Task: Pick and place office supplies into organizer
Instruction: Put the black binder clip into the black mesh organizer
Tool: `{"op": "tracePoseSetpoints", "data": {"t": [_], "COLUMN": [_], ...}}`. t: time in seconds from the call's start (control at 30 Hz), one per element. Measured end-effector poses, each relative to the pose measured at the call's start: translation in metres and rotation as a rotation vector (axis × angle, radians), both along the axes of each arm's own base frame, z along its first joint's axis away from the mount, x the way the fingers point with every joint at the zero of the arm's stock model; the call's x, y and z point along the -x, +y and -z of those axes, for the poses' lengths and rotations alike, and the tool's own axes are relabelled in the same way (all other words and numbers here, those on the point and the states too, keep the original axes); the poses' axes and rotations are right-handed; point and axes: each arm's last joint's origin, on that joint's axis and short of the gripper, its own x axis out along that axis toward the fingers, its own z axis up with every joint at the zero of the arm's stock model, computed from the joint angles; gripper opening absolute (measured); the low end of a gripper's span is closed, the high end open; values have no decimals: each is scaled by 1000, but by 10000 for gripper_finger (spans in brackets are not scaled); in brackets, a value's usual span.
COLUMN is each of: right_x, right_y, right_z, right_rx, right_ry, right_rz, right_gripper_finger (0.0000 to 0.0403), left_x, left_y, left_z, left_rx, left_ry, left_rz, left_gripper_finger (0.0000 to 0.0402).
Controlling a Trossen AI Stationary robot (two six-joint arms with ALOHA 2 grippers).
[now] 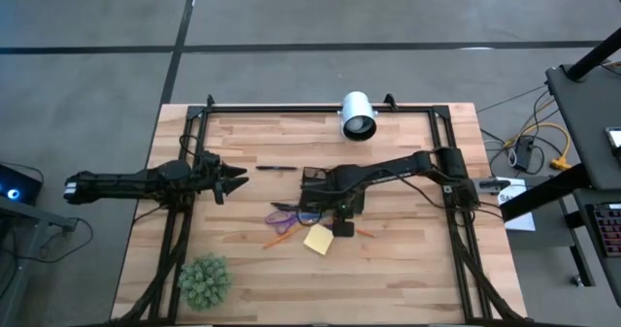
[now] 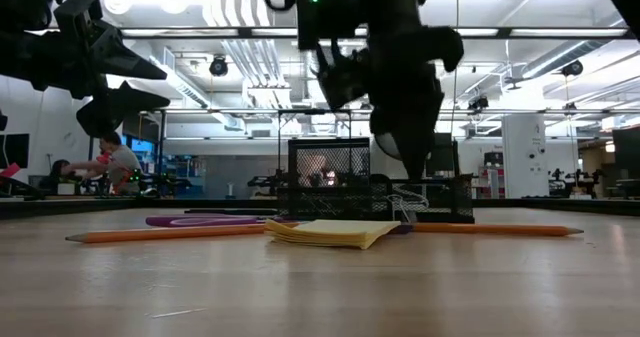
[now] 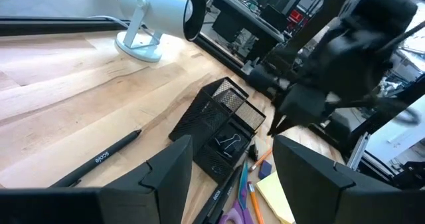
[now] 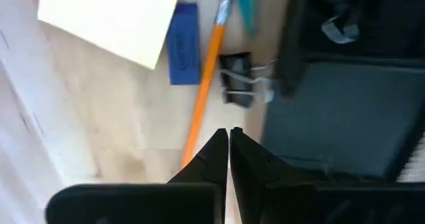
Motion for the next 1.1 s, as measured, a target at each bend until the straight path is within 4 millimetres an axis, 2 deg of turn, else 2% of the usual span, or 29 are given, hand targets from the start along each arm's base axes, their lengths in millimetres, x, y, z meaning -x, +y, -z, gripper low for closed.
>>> {"op": "tracePoseSetpoints", "data": {"t": [0.17, 0.37, 0.47, 0.63, 0.9, 1.1], "right_x": [0, 0, 2, 7, -1, -2], "right_y": [2, 1, 1, 0, 0, -2], "right_z": [-2, 0, 4, 13, 15, 20], "right_rx": [-9, 134, 125, 103, 94, 103], "right_ry": [-4, -22, -16, 15, -81, -87], "right_rz": [31, -6, -39, -51, -85, -87], "right_gripper_finger": [8, 8, 15, 57, 142, 178], "left_x": [0, 1, 0, 0, 0, 0], "left_y": [0, 0, 0, 0, 0, 0], "left_z": [-1, -1, -1, -1, -1, 0], "left_rx": [0, 0, 0, 0, 0, -1], "left_ry": [-5, -9, -8, -8, -7, -5], "left_rz": [0, 0, 0, 0, 0, -1], "left_gripper_finger": [195, 195, 195, 195, 195, 195]}}
